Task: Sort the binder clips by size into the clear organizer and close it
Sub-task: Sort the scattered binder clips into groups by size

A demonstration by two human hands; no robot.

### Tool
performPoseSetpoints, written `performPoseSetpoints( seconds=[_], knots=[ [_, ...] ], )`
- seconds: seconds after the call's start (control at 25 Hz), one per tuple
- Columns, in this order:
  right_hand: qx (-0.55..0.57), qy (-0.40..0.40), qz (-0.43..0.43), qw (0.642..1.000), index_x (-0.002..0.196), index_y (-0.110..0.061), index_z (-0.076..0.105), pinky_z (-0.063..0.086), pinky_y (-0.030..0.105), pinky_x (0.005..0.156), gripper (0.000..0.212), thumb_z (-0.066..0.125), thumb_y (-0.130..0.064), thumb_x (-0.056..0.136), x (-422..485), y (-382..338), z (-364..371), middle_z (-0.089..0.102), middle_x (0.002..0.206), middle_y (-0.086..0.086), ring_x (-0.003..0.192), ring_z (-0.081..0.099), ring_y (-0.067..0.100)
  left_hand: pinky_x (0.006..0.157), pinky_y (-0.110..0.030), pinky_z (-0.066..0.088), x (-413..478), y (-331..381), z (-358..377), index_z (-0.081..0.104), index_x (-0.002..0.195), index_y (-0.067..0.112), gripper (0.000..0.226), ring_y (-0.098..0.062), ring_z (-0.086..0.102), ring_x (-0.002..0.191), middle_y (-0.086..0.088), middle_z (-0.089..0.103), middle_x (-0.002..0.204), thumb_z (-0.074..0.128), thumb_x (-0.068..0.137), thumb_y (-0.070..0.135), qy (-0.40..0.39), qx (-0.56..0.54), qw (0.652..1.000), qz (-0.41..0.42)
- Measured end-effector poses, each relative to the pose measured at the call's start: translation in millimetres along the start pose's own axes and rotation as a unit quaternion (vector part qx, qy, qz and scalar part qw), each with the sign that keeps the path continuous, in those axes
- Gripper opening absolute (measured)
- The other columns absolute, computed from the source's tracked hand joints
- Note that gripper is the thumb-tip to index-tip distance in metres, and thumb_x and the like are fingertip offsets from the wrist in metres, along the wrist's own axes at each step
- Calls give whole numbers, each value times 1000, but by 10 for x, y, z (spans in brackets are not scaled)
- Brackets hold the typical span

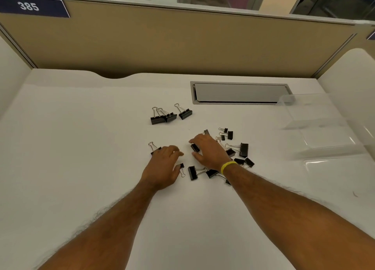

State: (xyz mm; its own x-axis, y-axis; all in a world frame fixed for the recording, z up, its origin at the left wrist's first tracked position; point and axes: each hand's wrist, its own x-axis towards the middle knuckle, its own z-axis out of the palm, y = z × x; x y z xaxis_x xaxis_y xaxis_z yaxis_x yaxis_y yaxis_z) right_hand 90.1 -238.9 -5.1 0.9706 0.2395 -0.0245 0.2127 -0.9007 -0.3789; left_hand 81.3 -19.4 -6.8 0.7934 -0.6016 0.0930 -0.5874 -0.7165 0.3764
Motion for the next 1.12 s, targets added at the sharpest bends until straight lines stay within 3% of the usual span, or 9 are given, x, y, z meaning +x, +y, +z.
performPoseSetpoints(
  seconds=[0.12,0.36,0.6,0.72,0.84,0.96,1.12],
  knots=[
    [-38,-41,-10,998,134,-15,52,38,30,101,40,55,-19,94,-30,-17,9,55,129,4,121,45,21,104,-36,40,-31,32,59,57,131,14,47,-23,49,123,-5,56,134,52,84,7,-59,5,998,35],
    [0,-59,21,998,129,-15,57,40,30,99,38,50,-5,93,10,-102,7,57,123,4,119,46,21,109,-32,35,-148,36,106,44,144,18,53,-18,40,133,2,44,148,46,92,7,-92,9,995,30],
    [80,1,39,996,117,-15,62,47,33,90,35,48,2,90,-42,-232,-14,63,99,2,100,51,18,93,-31,46,-145,39,62,51,138,18,39,-19,50,116,1,55,132,45,99,15,-99,2,995,19],
    [80,25,54,995,115,-13,62,48,36,89,37,48,6,87,-59,-278,-32,62,103,5,103,52,20,86,-33,48,-143,44,12,53,134,18,36,-20,52,109,-1,56,124,46,100,25,-112,7,994,1],
    [85,62,101,989,116,-12,60,47,38,92,29,56,-7,87,-65,-282,-12,59,108,6,107,51,22,85,-31,47,-167,25,-26,54,129,19,36,-18,53,108,1,56,119,50,97,36,-122,9,991,-46],
    [54,26,139,988,121,-13,54,46,36,95,41,66,-31,87,-70,-303,30,56,117,6,112,50,23,85,-31,48,-241,-8,-24,56,124,18,40,-17,55,106,2,56,117,55,93,44,-109,-9,989,-101],
    [23,14,150,988,124,-12,52,46,35,92,46,67,-34,87,-75,-337,96,52,121,8,111,51,24,88,-31,49,-339,-31,0,51,131,16,55,-16,57,108,1,53,123,58,89,51,-94,-36,986,-135]
  ],
)
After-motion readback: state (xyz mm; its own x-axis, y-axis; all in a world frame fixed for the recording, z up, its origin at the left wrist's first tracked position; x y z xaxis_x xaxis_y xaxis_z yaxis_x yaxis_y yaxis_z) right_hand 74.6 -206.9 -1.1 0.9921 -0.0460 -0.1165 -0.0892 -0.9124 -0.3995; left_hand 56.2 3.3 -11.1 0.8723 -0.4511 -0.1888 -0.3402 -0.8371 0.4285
